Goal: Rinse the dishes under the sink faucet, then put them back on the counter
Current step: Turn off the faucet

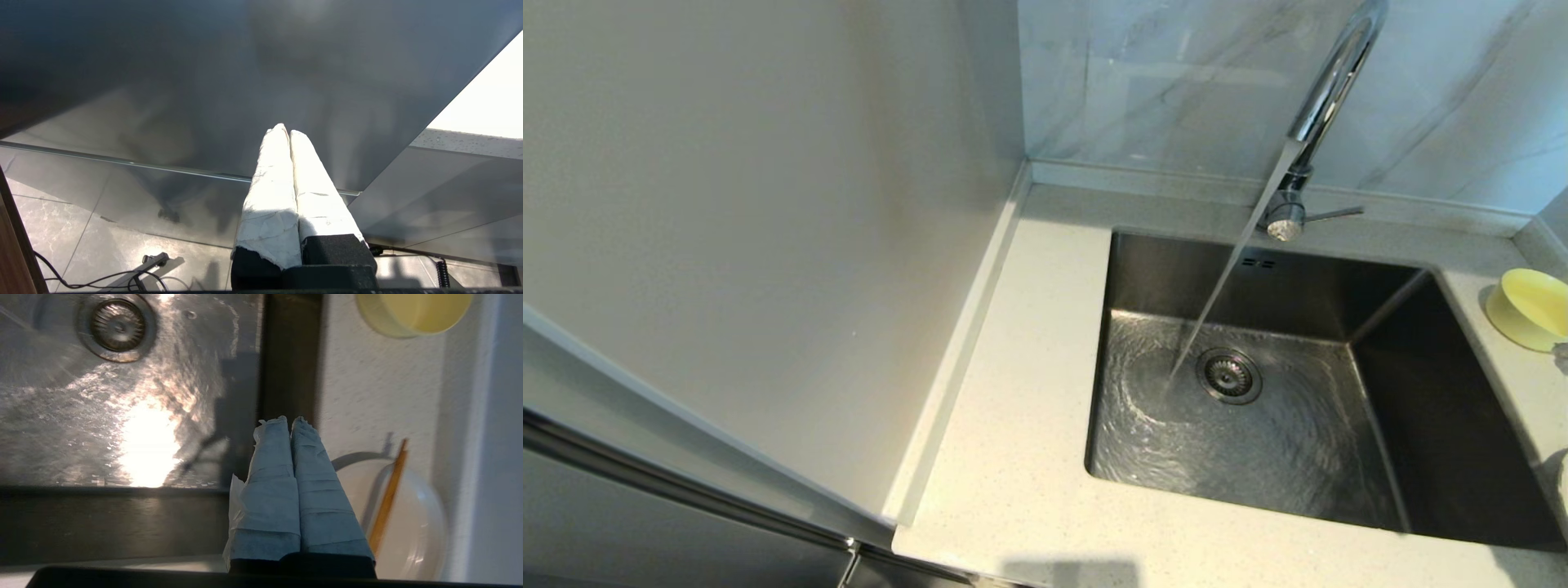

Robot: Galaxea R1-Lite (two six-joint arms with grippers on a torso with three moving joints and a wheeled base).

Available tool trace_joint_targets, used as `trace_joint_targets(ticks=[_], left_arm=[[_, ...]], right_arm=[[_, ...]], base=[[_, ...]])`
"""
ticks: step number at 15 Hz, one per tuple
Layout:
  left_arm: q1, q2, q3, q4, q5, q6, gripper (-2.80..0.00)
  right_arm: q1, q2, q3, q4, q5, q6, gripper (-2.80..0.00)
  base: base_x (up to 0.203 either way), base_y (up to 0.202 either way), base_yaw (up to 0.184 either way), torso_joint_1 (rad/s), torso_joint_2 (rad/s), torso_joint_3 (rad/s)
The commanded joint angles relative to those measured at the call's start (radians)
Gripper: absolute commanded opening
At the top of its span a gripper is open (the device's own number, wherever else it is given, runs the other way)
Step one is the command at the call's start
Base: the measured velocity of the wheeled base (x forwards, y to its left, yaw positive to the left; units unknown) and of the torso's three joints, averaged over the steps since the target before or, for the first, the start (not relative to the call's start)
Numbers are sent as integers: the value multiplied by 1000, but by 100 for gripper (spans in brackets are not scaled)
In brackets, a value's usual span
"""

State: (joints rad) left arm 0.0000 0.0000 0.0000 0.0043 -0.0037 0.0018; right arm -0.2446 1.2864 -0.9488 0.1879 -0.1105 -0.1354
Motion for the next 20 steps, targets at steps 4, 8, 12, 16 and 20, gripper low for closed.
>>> trace_joint_targets(ticks=[4, 8, 12, 16, 20], left_arm=[[0, 0, 0, 0, -1, 0, -280], [0, 0, 0, 0, 0, 0, -280], [0, 0, 0, 0, 0, 0, -280], [0, 0, 0, 0, 1, 0, -280], [0, 0, 0, 0, -1, 0, -280]], right_arm=[[226, -128, 34, 273, -89, 313, -280], [260, -174, 52, 408, -99, 516, -280], [258, -191, 67, 435, -69, 616, -280], [255, -198, 76, 433, -64, 600, -280], [257, -184, 81, 427, -26, 602, -280]], base=[[0, 0, 0, 0, 0, 0], [0, 0, 0, 0, 0, 0], [0, 0, 0, 0, 0, 0], [0, 0, 0, 0, 0, 0], [0, 0, 0, 0, 0, 0]])
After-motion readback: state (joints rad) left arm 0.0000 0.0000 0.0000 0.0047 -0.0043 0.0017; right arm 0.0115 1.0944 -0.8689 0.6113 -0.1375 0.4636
